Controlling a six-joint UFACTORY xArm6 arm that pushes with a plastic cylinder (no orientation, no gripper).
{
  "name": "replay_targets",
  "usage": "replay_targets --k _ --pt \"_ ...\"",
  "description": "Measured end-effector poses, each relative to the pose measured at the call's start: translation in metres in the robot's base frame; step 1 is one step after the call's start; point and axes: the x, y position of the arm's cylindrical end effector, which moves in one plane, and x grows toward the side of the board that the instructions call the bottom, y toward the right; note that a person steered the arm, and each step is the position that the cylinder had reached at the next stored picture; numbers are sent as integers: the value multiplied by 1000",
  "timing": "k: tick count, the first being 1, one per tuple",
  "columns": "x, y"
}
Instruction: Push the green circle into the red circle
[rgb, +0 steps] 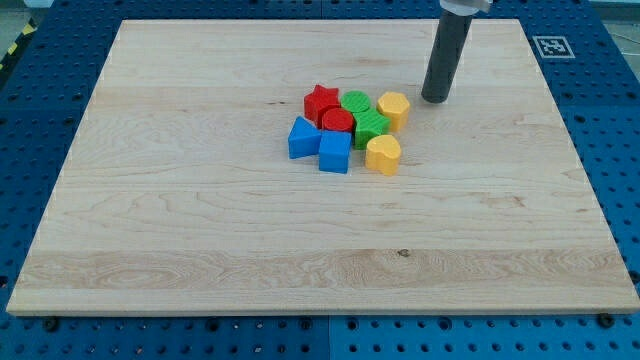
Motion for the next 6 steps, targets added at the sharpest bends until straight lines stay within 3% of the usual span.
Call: replay_targets --k 3,4,5,6 --pt "-6 -5" --pt "14 29" --pt "59 26" --pt "66 -1"
